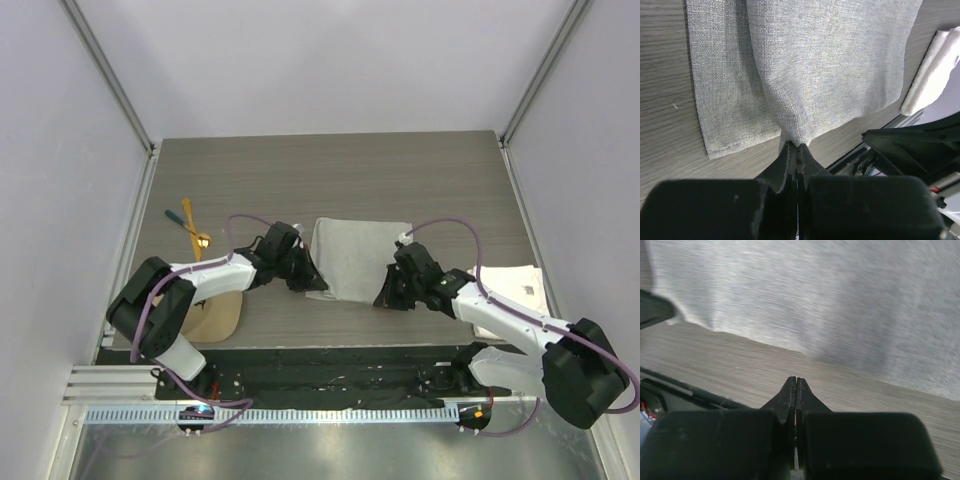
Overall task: Fold the napkin into a case and place the utensils inside
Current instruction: Smooth out the lower triangle-folded napkin at the center of the board.
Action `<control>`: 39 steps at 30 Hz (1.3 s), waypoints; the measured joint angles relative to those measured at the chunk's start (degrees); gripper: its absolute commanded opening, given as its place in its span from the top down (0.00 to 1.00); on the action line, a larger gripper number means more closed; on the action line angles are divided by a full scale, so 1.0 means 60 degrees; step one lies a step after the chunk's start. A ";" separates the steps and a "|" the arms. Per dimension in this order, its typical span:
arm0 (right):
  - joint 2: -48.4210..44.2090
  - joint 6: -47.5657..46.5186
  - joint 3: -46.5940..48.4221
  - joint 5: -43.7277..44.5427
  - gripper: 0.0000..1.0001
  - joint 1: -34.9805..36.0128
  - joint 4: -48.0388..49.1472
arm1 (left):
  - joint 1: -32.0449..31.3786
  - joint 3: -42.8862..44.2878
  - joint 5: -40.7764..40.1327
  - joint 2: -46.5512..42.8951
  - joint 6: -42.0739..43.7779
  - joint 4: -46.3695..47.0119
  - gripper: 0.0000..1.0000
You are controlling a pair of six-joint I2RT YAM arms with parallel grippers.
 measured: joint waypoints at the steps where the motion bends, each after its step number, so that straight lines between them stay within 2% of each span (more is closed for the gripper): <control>1: -0.0051 0.0127 -0.0189 0.0084 0.99 0.0000 0.0015 | -0.0033 0.0000 -0.0062 -0.0004 -0.0073 0.0033 1.00; 7: -0.0131 0.0860 -0.0911 0.0845 0.99 0.0004 -0.0004 | -0.0390 -0.0025 -0.0681 -0.0193 -0.0390 -0.0015 1.00; 13: 0.0033 0.1202 -0.0987 0.1577 0.99 -0.0044 0.0076 | -0.0437 -0.0069 -0.1115 -0.0240 -0.0353 -0.0219 1.00; 18: 0.0423 0.0962 -0.0798 0.1909 0.99 -0.0838 0.0189 | -0.0437 -0.0033 -0.1206 -0.0189 -0.0313 -0.0328 1.00; 23: 0.1384 -0.0186 0.0073 0.2124 0.99 -0.2393 0.0295 | -0.0437 0.0219 -0.1206 0.0149 -0.0342 -0.0313 1.00; 29: 0.2688 -0.1413 0.2098 0.2211 0.99 -0.2601 0.0295 | -0.0441 0.1005 -0.1166 0.0787 -0.0550 -0.0226 1.00; 33: 0.2430 -0.1359 0.2204 0.2022 0.99 -0.2127 0.0328 | -0.0448 0.1679 -0.1100 0.1224 -0.0612 -0.0117 1.00; 39: 0.0936 -0.0022 0.0805 0.1730 0.99 0.0029 0.0543 | -0.0448 0.2313 -0.1060 0.1373 -0.0743 -0.0124 1.00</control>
